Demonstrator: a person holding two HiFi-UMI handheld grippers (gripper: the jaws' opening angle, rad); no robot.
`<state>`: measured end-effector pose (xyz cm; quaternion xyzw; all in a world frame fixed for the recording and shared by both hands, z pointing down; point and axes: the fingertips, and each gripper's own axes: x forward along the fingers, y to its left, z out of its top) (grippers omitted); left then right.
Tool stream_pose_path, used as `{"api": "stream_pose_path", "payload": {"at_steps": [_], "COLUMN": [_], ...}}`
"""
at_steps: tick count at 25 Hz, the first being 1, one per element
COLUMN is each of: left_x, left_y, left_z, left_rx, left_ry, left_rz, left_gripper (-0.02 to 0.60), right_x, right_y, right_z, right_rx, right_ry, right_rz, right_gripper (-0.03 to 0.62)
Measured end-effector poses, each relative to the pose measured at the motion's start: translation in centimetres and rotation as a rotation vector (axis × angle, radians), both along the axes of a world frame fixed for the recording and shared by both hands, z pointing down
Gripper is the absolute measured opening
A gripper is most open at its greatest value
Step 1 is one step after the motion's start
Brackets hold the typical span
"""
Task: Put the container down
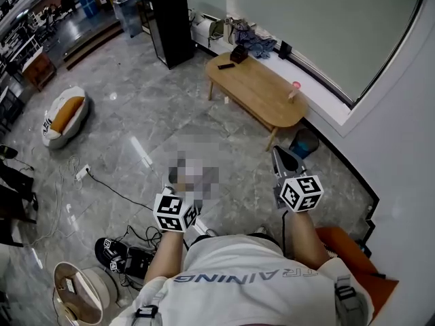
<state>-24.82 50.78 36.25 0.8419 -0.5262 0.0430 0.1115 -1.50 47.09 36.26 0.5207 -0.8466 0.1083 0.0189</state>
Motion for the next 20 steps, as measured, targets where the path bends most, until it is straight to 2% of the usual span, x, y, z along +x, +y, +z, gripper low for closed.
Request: {"api": "stream_pose_path", "payload": {"at_steps": [8, 12, 20], "left_x": [-4.4, -5.5, -6.3], "left_y": [-0.6, -1.0, -6.5], "left_z": [1.8, 2.8, 3.0], "left_rx": [-0.017, -0.029, -0.036], "left_ry": [0.003, 0.015, 0.004], "left_rz": [-0.01, -0.02, -0.077], "left_gripper": [0.407, 0.407, 0.407], "right_x": [-4.7, -5.8, -7.2], "right_y": [-0.8, -1.5, -9.2], "right_z": [1.8, 2.0, 2.6], "right_rx": [-0.022, -0.028, -0.034], "right_ry": [0.018, 0.037, 0.035], "right_rz": [-0.014, -0.035, -0.087], "right_gripper": [0.017, 0.017, 0.017]}}
